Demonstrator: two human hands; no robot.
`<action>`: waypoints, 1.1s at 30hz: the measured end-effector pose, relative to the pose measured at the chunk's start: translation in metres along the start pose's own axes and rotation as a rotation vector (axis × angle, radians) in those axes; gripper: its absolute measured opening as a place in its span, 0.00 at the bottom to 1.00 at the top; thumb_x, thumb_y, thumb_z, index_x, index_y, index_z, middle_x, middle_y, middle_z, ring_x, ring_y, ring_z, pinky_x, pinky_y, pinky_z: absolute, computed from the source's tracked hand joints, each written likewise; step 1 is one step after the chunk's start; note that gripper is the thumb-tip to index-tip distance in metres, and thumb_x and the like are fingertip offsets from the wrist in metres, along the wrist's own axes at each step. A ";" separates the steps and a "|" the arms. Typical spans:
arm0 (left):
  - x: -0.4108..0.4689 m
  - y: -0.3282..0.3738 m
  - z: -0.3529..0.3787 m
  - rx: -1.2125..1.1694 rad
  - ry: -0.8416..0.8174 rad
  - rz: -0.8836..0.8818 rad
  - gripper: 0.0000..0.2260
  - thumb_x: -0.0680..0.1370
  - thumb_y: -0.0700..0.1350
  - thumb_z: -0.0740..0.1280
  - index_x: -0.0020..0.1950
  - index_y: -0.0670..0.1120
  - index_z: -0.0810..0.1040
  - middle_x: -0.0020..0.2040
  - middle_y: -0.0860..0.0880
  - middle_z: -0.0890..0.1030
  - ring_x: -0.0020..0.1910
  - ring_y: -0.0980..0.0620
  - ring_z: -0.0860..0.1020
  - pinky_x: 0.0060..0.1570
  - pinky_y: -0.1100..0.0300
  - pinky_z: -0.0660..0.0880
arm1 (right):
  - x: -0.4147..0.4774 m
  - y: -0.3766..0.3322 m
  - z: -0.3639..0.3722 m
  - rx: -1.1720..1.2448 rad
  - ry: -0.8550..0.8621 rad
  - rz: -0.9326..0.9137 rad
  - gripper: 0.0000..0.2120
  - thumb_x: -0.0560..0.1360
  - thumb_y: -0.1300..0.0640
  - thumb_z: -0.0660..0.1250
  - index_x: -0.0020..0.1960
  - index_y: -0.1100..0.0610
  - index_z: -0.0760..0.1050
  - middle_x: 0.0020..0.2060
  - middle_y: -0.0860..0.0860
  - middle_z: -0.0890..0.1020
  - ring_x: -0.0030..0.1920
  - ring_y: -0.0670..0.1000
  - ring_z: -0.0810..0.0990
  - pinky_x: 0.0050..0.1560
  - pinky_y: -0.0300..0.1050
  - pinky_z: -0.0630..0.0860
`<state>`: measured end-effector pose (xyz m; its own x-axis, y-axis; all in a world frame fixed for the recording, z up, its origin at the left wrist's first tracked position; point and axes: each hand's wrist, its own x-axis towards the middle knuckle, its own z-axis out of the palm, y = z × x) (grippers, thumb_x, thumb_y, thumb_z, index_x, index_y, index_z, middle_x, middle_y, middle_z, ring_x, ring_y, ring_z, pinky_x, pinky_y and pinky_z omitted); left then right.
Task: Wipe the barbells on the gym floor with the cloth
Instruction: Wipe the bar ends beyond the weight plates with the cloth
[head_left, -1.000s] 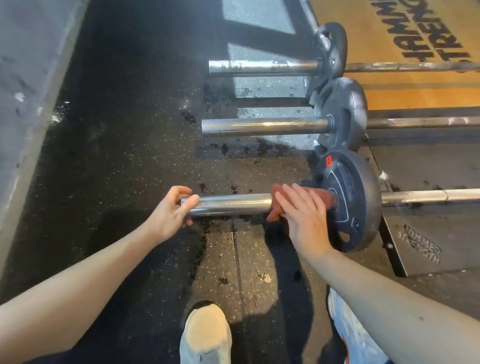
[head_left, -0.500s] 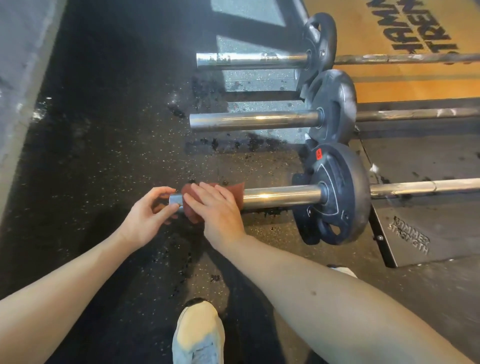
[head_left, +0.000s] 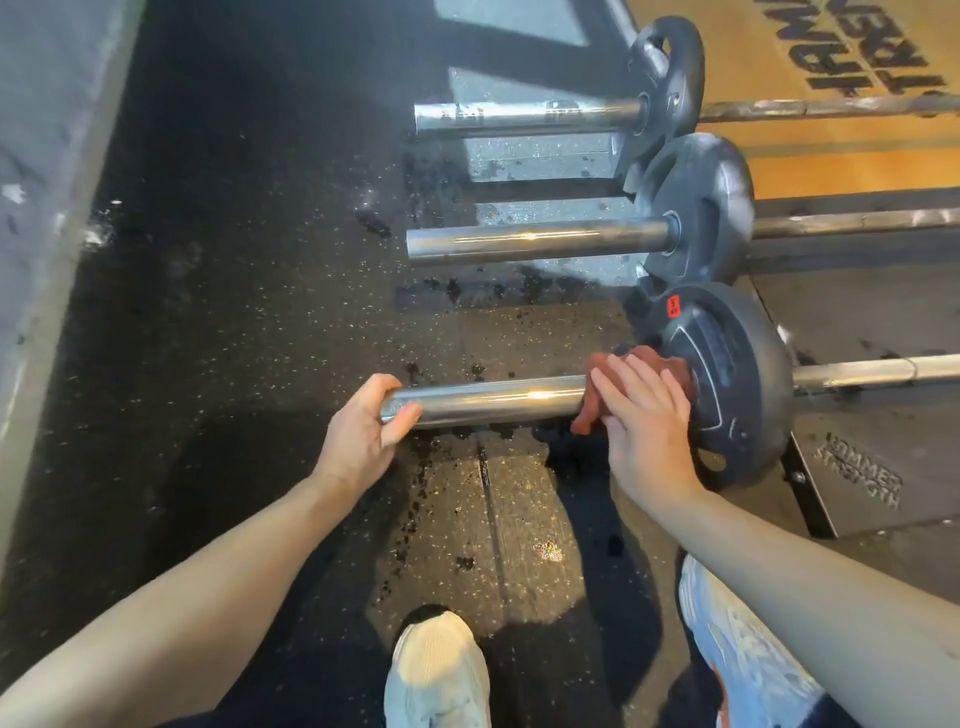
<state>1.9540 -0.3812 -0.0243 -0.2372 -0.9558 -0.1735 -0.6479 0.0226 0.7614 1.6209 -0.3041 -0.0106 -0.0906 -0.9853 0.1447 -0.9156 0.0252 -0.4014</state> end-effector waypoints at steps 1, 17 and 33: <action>0.001 0.003 -0.002 0.014 -0.014 -0.005 0.08 0.83 0.54 0.63 0.59 0.54 0.69 0.48 0.59 0.75 0.45 0.60 0.77 0.38 0.74 0.70 | 0.001 -0.004 0.001 0.007 0.004 0.015 0.20 0.82 0.62 0.63 0.73 0.52 0.74 0.76 0.51 0.71 0.79 0.55 0.63 0.80 0.63 0.51; 0.017 0.004 -0.023 -0.203 -0.279 -0.254 0.21 0.82 0.67 0.53 0.51 0.51 0.71 0.41 0.42 0.79 0.29 0.48 0.75 0.29 0.54 0.72 | 0.021 -0.109 0.053 0.086 -0.053 -0.347 0.23 0.75 0.58 0.75 0.69 0.53 0.78 0.71 0.52 0.77 0.73 0.56 0.73 0.76 0.57 0.63; -0.020 -0.008 -0.030 -0.413 -0.126 -0.191 0.17 0.83 0.50 0.63 0.73 0.55 0.72 0.58 0.49 0.81 0.49 0.44 0.84 0.52 0.49 0.82 | 0.014 -0.154 0.076 -0.023 0.002 -0.246 0.26 0.76 0.64 0.72 0.72 0.51 0.74 0.76 0.48 0.71 0.78 0.51 0.64 0.82 0.52 0.51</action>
<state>1.9858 -0.3709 -0.0081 -0.2442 -0.8880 -0.3895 -0.3521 -0.2931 0.8889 1.7905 -0.3345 -0.0156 0.1354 -0.9620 0.2371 -0.9188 -0.2115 -0.3333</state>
